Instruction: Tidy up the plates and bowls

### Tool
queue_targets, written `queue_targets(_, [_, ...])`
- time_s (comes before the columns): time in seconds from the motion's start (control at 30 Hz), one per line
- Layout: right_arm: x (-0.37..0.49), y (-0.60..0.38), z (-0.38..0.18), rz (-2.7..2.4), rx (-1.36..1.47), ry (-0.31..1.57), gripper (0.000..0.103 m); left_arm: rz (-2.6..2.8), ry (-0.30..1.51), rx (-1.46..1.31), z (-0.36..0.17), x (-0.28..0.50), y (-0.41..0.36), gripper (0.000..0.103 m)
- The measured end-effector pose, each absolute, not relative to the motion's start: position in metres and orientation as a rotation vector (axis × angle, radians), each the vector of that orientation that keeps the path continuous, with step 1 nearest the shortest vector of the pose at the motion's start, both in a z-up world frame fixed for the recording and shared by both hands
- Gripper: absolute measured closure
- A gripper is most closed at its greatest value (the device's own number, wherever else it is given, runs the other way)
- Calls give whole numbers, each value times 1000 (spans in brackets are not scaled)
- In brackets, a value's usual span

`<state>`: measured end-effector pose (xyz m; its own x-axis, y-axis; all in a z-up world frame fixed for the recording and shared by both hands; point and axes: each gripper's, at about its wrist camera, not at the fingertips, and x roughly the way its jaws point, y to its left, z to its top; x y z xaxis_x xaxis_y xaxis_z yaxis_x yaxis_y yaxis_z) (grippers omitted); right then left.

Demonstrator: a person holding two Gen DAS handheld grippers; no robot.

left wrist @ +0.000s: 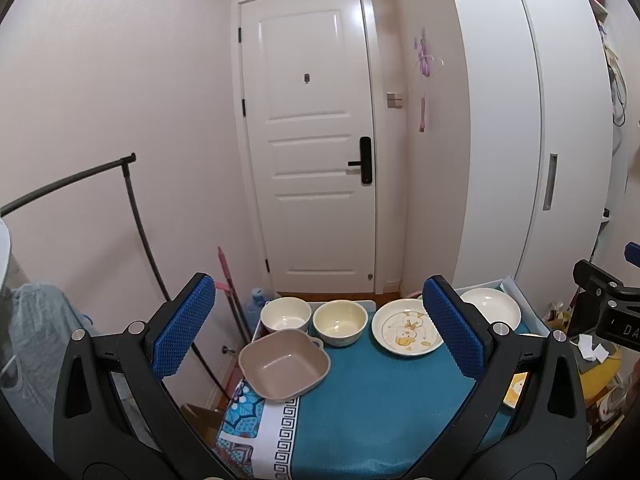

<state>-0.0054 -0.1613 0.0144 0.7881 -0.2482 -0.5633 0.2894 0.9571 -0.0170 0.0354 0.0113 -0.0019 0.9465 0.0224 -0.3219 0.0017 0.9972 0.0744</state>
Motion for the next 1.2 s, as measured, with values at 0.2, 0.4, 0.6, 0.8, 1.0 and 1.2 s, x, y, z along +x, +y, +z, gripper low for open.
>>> queue_targets(0.2, [-1, -162, 13, -286, 64, 596, 0, 10, 334, 75, -3, 39, 9, 0])
queue_targets(0.4, [2, -161, 9, -287, 65, 597, 0, 3, 336, 74, -3, 40, 8, 0])
queue_targets(0.6, [4, -160, 5, -282, 68, 598, 0, 1, 338, 74, -2, 42, 5, 0])
queue_targets(0.8, [5, -159, 4, -279, 68, 597, 0, 5, 333, 67, -1, 41, 4, 0])
queue_targets(1.0, [6, -159, 5, -277, 67, 597, 0, 3, 333, 60, 1, 40, 8, 0])
queue_targets(1.2, [6, -158, 5, -280, 62, 596, 0, 1, 333, 58, 2, 40, 9, 0])
